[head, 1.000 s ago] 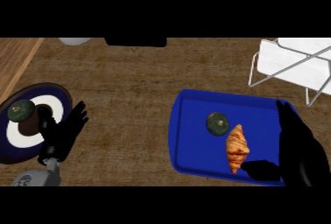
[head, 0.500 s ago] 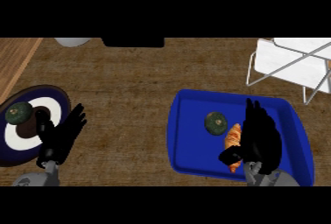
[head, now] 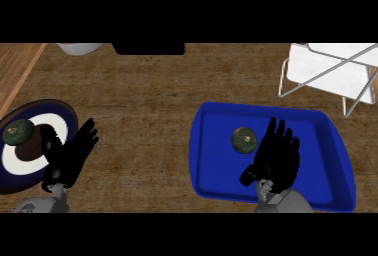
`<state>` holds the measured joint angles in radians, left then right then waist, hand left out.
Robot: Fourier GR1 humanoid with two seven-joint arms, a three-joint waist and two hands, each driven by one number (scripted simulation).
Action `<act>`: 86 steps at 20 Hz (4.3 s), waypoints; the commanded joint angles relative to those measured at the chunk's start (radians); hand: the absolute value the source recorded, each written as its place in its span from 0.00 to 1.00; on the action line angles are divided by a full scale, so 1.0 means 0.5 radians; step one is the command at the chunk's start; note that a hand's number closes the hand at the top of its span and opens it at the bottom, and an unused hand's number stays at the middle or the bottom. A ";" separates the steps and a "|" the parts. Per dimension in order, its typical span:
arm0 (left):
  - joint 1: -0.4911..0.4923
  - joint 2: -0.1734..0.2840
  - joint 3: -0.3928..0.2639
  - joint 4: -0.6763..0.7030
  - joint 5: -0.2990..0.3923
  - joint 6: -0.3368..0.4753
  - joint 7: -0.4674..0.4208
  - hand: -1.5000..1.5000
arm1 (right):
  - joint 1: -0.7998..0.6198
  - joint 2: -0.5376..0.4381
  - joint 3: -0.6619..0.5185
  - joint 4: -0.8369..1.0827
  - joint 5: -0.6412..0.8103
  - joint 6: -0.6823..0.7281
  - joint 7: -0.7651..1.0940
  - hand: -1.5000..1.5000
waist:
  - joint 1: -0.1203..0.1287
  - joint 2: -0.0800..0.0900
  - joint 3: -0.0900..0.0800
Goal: Pick the croissant from the tray and place it in the tiered shelf
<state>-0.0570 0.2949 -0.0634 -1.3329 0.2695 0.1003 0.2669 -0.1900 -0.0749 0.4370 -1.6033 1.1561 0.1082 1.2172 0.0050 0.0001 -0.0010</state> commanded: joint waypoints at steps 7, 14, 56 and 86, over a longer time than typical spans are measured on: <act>0.027 -0.068 -0.003 0.020 -0.044 0.013 -0.033 0.50 | 0.062 0.147 0.040 0.197 0.178 -0.036 0.364 0.00 | -0.007 0.001 0.001; -0.037 -0.041 0.053 0.070 -0.026 -0.058 -0.047 0.50 | -0.005 0.148 -0.161 0.334 0.292 -0.033 0.276 0.00 | -0.007 0.002 0.001; 0.015 -0.038 0.221 -0.028 -0.075 -0.171 0.047 0.50 | -0.476 0.010 -0.726 0.385 -0.681 -0.004 -1.434 1.00 | -0.019 -0.008 0.001; -0.033 -0.195 0.187 0.042 -0.233 -0.110 -0.005 0.50 | -1.585 -0.927 -1.612 0.352 -0.882 0.398 -0.963 1.00 | 0.005 0.004 0.001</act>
<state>-0.0708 0.2150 0.0318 -1.3278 0.1695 0.0370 0.2888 -0.9747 -0.4883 -0.3384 -1.5357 0.7223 0.3509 0.8113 0.0084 0.0009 -0.0006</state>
